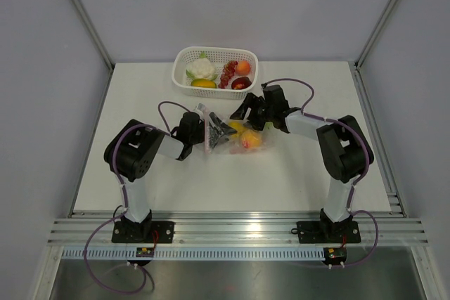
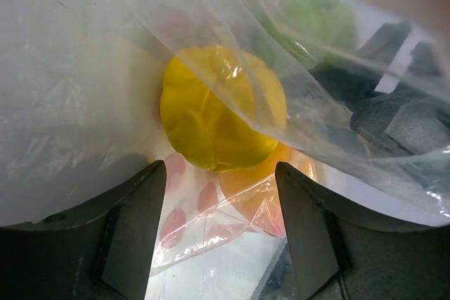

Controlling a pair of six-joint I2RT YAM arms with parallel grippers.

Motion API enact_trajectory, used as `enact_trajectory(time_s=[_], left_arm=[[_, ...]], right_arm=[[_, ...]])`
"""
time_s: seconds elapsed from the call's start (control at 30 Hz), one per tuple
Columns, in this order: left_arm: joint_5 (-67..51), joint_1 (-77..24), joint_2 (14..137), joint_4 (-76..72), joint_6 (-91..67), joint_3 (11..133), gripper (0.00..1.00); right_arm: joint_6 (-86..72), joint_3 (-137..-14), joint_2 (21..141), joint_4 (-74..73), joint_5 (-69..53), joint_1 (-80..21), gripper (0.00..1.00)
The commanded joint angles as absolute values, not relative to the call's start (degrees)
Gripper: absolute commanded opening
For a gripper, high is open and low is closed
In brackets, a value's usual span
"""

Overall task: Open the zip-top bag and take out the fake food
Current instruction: Pick up the fake fruit from the zipper food storage bag.

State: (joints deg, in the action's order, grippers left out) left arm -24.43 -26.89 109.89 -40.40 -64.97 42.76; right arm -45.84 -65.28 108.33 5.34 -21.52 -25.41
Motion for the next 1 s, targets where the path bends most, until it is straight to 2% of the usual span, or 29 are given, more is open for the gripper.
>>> enact_trajectory(time_s=[0.0,0.07,0.3,0.33,0.37,0.67,0.97], left_arm=[[-23.2,-26.9,108.2,-42.19,-63.72,44.21,0.67],[-22.68,-26.89,108.02,-42.19,-63.89,43.95,0.8],[-22.94,-26.89,106.96,-42.89,-64.34,43.42,0.83],[-22.94,-26.89,106.96,-42.89,-64.34,43.33,0.91],[-23.11,-26.89,107.05,-42.89,-64.42,43.42,0.92],[-23.12,-26.81,107.23,-43.42,-64.16,43.42,0.93],[-22.76,-26.81,107.58,-43.5,-63.81,44.12,0.93]], right_arm=[[-44.48,-65.57,106.09,5.19,-20.4,-25.93,0.79],[-44.47,-65.04,105.03,5.45,-19.25,-25.93,0.8],[-42.45,-69.6,103.54,0.27,-15.57,-26.02,0.81],[-41.76,-70.13,103.36,-1.48,-14.86,-26.02,0.82],[-41.4,-71.44,103.27,-2.45,-14.33,-26.02,0.82],[-38.76,-81.82,111.52,-7.74,-16.86,-26.02,0.86],[-40.25,-83.06,116.1,-8.09,-23.37,-26.1,0.92]])
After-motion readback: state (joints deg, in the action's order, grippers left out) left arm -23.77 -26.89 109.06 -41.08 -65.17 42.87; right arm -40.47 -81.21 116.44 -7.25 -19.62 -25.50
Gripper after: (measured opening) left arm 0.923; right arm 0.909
